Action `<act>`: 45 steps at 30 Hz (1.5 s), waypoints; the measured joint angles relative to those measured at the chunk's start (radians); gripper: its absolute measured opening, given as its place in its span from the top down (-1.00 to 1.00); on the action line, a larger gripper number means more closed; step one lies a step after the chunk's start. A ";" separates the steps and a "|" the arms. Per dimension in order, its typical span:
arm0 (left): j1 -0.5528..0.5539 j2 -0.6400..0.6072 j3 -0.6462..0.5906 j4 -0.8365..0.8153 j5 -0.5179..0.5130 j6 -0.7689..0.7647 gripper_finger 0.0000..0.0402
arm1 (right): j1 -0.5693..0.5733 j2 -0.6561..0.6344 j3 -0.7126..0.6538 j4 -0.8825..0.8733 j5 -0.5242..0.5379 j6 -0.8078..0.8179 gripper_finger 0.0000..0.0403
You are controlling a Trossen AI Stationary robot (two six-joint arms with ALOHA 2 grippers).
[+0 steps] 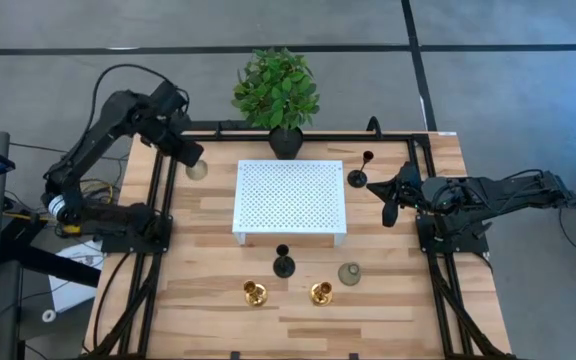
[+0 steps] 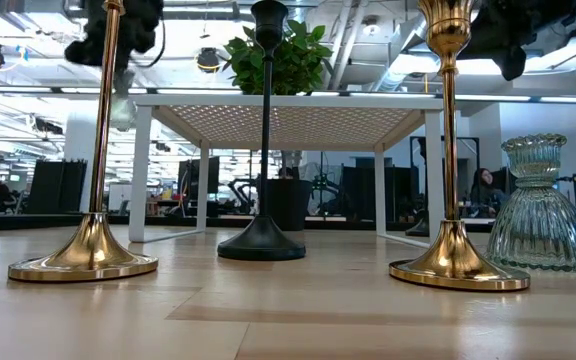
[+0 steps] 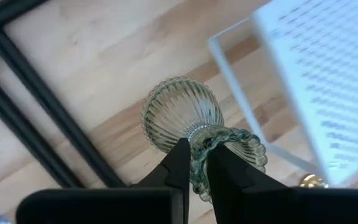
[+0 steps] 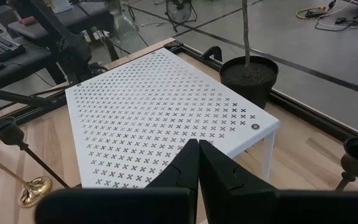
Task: Pick & Place candle stick holders
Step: Put the left green candle holder on the shelf
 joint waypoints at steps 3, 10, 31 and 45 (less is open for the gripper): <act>-0.076 0.038 0.084 -0.004 0.000 -0.055 0.84 | 0.000 0.000 0.000 -0.002 0.000 0.000 1.00; -0.286 0.143 0.215 -0.003 0.000 -0.172 0.84 | 0.000 0.000 0.000 -0.022 0.001 0.002 1.00; -0.555 0.410 0.332 0.258 -0.090 -0.180 0.84 | 0.000 0.000 0.000 -0.028 -0.004 0.001 1.00; -0.556 0.471 0.333 0.326 -0.089 -0.127 0.84 | 0.001 0.000 0.000 -0.044 -0.018 0.002 1.00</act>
